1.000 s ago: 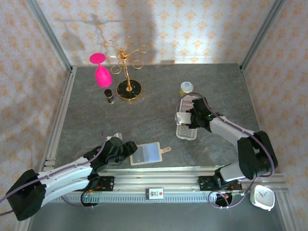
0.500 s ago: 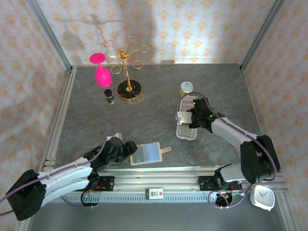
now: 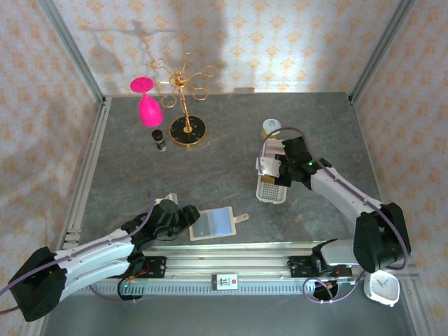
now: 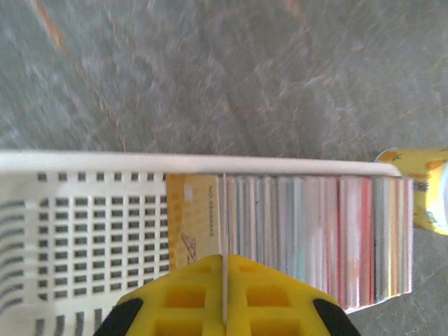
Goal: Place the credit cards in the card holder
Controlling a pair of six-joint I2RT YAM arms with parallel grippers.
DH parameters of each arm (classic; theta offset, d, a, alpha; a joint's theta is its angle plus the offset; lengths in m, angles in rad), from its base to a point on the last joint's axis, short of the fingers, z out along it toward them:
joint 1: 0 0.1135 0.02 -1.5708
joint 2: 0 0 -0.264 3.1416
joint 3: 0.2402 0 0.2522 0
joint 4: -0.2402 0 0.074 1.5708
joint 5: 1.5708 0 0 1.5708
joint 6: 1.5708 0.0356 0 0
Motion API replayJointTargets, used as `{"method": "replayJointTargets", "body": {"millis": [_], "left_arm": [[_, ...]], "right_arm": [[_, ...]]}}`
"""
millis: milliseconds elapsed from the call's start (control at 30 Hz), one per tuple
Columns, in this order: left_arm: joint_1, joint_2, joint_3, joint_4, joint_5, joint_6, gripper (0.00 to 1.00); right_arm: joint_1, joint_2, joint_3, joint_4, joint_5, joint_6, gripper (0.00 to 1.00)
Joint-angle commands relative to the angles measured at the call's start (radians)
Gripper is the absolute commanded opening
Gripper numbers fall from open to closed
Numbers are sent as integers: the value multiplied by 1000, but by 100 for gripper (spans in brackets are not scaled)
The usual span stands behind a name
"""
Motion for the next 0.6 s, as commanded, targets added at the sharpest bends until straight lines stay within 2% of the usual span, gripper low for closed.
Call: {"method": "replayJointTargets", "body": {"millis": [0, 167, 233, 300, 367, 400, 433, 500, 567], "left_arm": [[8, -35, 42, -46, -1, 20, 60], [7, -140, 153, -156, -47, 21, 63], [9, -163, 207, -164, -47, 29, 65], [7, -159, 258, -147, -32, 26, 65], [6, -133, 304, -98, 11, 28, 66], [6, -115, 357, -116, 45, 63, 66], [2, -93, 432, -208, 35, 101, 66], [-16, -76, 532, -310, -18, 120, 66], [-41, -82, 550, -239, -7, 105, 67]], "right_arm": [[7, -80, 53, -90, -71, 235, 0], [8, -167, 142, -69, -131, 678, 0], [8, -195, 166, -6, -81, 1055, 0], [5, -195, 219, -33, -79, 1370, 0], [4, -197, 232, -45, -238, 1573, 0], [5, -210, 210, -9, -320, 1687, 0], [5, -233, 171, 42, -384, 1805, 0], [10, -304, 77, 170, -418, 2034, 0], [24, -385, -58, 384, -455, 2245, 0]]}}
